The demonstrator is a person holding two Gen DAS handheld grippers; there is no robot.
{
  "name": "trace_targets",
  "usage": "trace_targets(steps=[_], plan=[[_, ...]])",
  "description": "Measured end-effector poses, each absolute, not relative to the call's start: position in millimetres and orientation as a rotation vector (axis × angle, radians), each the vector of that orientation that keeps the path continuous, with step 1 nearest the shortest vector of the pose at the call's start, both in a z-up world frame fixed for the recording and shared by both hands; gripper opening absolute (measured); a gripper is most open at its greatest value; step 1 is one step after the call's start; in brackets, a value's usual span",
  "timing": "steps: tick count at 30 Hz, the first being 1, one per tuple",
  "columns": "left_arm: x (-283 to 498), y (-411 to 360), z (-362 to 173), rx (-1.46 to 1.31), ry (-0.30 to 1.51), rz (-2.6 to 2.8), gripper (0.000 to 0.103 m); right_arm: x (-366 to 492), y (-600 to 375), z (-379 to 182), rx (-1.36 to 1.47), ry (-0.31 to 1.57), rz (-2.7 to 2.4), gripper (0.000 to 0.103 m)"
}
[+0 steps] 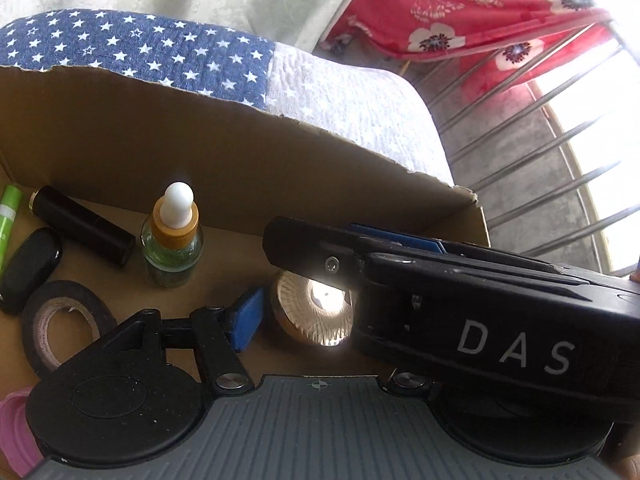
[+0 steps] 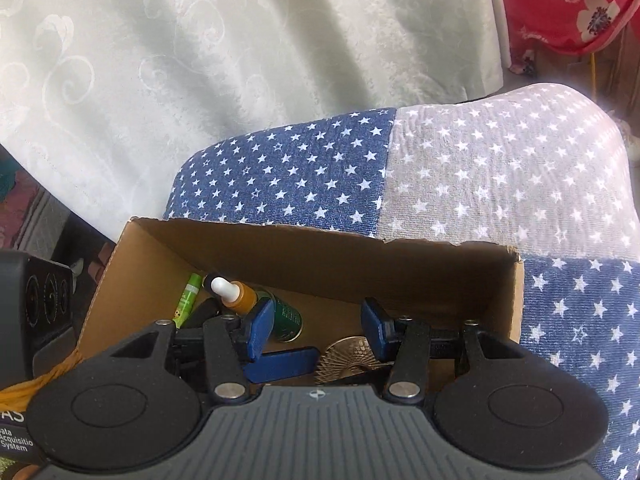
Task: Organize rigid objects
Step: 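Carry the rose-gold jar into the box and open the right gripper, then move the right gripper back to the white phone charger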
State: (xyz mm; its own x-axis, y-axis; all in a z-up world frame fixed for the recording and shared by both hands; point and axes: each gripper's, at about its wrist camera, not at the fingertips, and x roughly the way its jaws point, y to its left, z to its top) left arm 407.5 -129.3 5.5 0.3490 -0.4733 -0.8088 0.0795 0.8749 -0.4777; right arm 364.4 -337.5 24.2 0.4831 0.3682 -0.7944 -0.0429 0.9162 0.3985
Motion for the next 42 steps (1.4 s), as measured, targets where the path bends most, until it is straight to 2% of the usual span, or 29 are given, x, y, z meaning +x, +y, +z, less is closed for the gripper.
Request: trace_targets(steps=[6,11,13,20,25,32,37,42], plan=[[398,-125,20,-0.411,1.125,-0.386,0.066,349,-339,44,0.375,0.949,0.296,0.052],[371,-114,47,-0.397,1.052,-0.42,0.075,307,-339,81,0.385,0.821,0.325,0.052],[356,-104,59,-0.397,1.023,-0.42,0.075,282,-341,100,0.395,0.753,0.332,0.051],[276,-46,103,-0.37,0.848,-0.451,0.076,187,-336,147,0.388,0.53,0.393,0.052],[216,-4,102,-0.306,0.731,-0.465,0.078,132,-316,147,0.383,0.462,0.466,0.052],[148,17,61,-0.15,0.64,-0.454,0.078,102,-276,114,0.371,0.51,0.501,0.053],[113,7,40,-0.008,0.495,-0.433,0.079,111,-241,73,0.363,0.648,0.487,0.053],[102,0,36,0.048,0.451,-0.472,0.079,120,-226,47,0.373,0.746,0.475,0.053]])
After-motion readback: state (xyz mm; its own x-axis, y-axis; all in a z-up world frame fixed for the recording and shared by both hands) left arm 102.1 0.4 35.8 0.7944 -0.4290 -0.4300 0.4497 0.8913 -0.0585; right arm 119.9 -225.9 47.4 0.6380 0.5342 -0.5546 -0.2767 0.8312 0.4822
